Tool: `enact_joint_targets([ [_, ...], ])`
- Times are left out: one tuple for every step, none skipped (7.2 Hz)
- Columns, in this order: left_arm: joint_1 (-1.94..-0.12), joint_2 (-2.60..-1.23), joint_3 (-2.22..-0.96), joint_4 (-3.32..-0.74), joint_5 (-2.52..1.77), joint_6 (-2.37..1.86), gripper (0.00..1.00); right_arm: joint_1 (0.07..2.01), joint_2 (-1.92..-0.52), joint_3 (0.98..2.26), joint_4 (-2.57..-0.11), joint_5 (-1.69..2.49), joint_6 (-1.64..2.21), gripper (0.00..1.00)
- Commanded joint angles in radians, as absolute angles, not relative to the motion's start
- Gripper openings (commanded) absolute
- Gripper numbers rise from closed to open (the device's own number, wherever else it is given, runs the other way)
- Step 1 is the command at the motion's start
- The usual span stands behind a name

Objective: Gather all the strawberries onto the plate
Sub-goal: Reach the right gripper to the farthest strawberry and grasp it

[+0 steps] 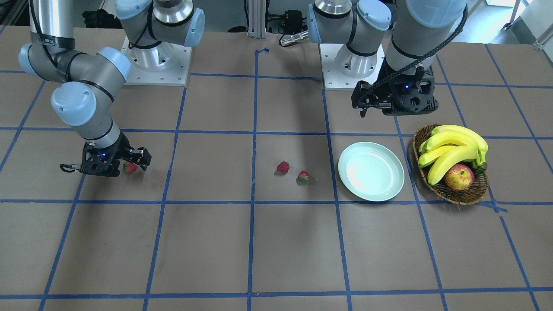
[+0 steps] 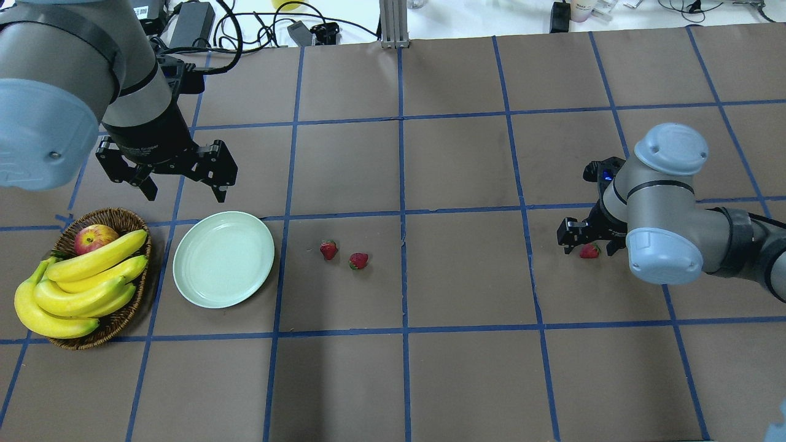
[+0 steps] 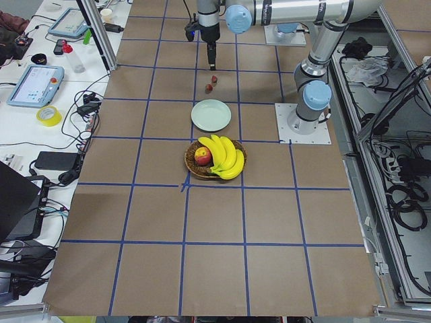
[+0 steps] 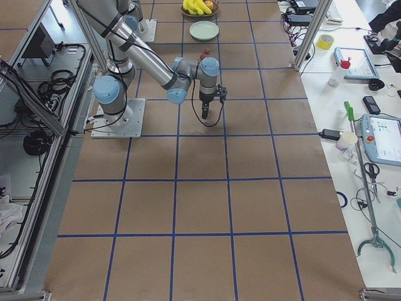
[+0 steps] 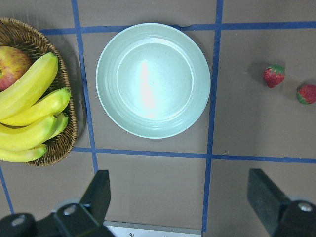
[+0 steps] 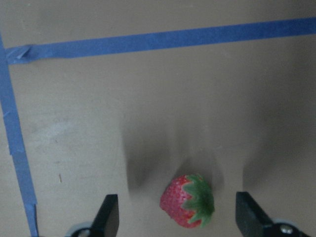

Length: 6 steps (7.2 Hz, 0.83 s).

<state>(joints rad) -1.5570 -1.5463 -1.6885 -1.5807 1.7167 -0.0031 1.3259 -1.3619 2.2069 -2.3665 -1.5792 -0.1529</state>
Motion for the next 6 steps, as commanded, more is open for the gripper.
enact_joint_targets([
  [-1.557,-1.546,-1.687,-1.580,1.720,-0.003,1.00,1.325,-1.359,2.204,-2.365,-1.578,-0.153,0.33],
  [-1.560,-1.546,-1.689,-1.580,1.720,-0.003,1.00,1.325,-1.359,2.203,-2.365,-1.580,-0.153,0.11],
  [-1.562,-1.548,-1.687,-1.578,1.718,-0.003,1.00,1.325,-1.361,2.203,-2.364,-1.591,-0.152,0.02],
  [-1.562,-1.549,-1.689,-1.582,1.718,-0.003,1.00,1.331,-1.370,2.203,-2.355,-1.589,-0.137,0.02],
  [-1.563,-1.549,-1.689,-1.580,1.718,-0.005,1.00,1.369,-1.379,2.197,-2.359,-1.574,-0.085,0.03],
  [-1.563,-1.549,-1.689,-1.582,1.718,-0.005,1.00,1.493,-1.381,2.189,-2.368,-1.574,0.051,0.02],
])
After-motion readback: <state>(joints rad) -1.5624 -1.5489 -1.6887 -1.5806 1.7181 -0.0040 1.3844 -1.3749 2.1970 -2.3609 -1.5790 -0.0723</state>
